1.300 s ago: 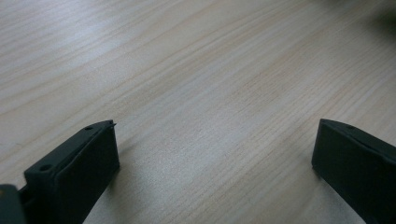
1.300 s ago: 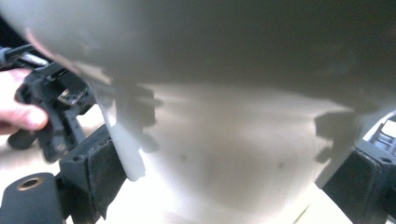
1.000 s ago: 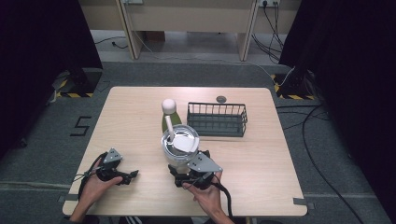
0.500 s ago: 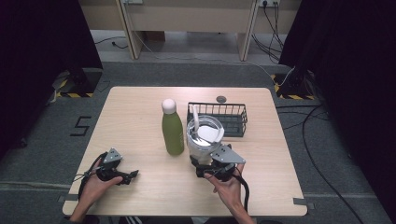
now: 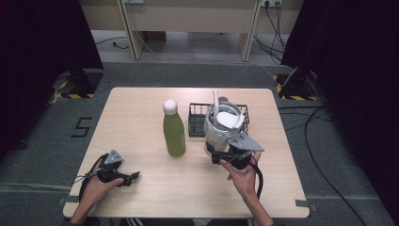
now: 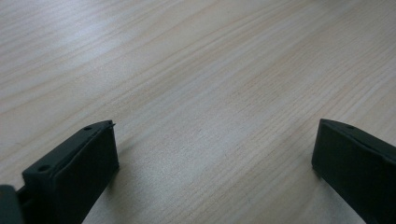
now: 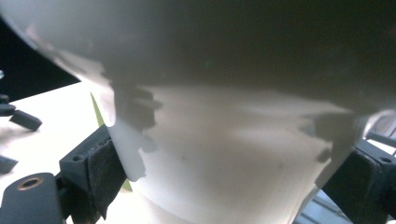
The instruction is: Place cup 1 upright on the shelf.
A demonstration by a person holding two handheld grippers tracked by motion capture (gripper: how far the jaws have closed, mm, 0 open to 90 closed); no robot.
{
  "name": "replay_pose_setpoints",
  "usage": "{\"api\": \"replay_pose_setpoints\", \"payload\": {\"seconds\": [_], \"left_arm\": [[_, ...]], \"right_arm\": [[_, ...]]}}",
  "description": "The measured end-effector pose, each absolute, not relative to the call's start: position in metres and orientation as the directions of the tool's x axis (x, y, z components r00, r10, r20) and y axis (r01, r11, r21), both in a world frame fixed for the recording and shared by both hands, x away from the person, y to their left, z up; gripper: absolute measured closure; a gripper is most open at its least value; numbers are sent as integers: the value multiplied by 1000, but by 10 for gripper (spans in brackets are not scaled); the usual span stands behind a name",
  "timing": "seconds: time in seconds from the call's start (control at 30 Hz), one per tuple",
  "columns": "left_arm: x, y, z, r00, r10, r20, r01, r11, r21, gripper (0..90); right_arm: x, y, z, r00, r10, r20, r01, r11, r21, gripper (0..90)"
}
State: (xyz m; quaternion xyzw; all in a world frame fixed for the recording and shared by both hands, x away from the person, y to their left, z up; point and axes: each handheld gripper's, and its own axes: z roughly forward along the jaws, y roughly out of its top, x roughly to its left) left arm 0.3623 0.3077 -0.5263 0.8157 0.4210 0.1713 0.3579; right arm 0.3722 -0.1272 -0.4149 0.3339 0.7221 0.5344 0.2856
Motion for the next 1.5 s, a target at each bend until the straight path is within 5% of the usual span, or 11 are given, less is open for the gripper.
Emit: {"api": "replay_pose_setpoints", "payload": {"seconds": [1.5], "left_arm": [[362,308,-526,587,809,-23,565,-390,727,0]], "right_arm": [[476,-155,-369,-437,895,-93,220,207,953,107]]}}
